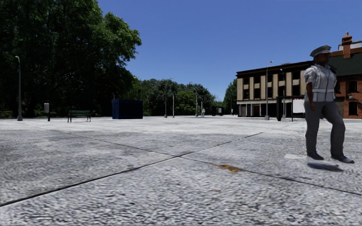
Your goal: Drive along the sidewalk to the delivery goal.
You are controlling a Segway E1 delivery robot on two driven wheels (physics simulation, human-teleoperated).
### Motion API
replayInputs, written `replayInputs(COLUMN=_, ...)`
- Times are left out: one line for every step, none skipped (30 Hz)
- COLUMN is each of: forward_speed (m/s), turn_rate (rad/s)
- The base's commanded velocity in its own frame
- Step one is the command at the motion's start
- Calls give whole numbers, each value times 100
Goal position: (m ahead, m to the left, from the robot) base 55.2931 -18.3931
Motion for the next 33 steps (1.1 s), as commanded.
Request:
replayInputs(forward_speed=200, turn_rate=0)
replayInputs(forward_speed=200, turn_rate=0)
replayInputs(forward_speed=200, turn_rate=0)
replayInputs(forward_speed=200, turn_rate=0)
replayInputs(forward_speed=200, turn_rate=0)
replayInputs(forward_speed=200, turn_rate=0)
replayInputs(forward_speed=200, turn_rate=0)
replayInputs(forward_speed=200, turn_rate=0)
replayInputs(forward_speed=200, turn_rate=0)
replayInputs(forward_speed=200, turn_rate=0)
replayInputs(forward_speed=200, turn_rate=0)
replayInputs(forward_speed=200, turn_rate=0)
replayInputs(forward_speed=200, turn_rate=0)
replayInputs(forward_speed=200, turn_rate=0)
replayInputs(forward_speed=200, turn_rate=0)
replayInputs(forward_speed=200, turn_rate=0)
replayInputs(forward_speed=200, turn_rate=0)
replayInputs(forward_speed=200, turn_rate=0)
replayInputs(forward_speed=200, turn_rate=0)
replayInputs(forward_speed=200, turn_rate=0)
replayInputs(forward_speed=200, turn_rate=0)
replayInputs(forward_speed=200, turn_rate=0)
replayInputs(forward_speed=200, turn_rate=0)
replayInputs(forward_speed=200, turn_rate=0)
replayInputs(forward_speed=200, turn_rate=0)
replayInputs(forward_speed=200, turn_rate=0)
replayInputs(forward_speed=200, turn_rate=0)
replayInputs(forward_speed=200, turn_rate=0)
replayInputs(forward_speed=200, turn_rate=0)
replayInputs(forward_speed=200, turn_rate=0)
replayInputs(forward_speed=200, turn_rate=0)
replayInputs(forward_speed=200, turn_rate=0)
replayInputs(forward_speed=200, turn_rate=0)
